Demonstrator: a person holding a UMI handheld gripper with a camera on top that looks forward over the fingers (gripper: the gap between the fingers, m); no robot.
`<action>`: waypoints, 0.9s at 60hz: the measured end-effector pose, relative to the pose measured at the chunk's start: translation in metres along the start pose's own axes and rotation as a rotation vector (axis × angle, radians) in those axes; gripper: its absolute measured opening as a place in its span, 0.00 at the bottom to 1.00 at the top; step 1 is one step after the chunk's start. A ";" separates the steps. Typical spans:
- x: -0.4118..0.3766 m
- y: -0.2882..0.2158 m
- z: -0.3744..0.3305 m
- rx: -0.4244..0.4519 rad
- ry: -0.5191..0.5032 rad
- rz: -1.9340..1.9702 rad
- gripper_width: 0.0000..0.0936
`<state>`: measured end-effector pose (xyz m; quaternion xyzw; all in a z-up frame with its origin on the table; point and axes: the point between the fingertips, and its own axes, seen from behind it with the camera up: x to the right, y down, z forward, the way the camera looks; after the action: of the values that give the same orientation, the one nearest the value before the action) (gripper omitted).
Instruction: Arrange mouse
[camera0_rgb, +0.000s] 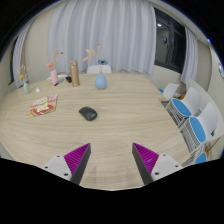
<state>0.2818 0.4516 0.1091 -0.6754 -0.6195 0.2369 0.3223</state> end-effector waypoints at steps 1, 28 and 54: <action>-0.005 0.001 0.000 0.001 0.000 -0.006 0.92; -0.103 -0.013 0.009 0.052 -0.072 -0.043 0.92; -0.108 -0.061 0.116 0.104 -0.082 -0.086 0.92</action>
<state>0.1433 0.3625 0.0660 -0.6201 -0.6476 0.2822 0.3413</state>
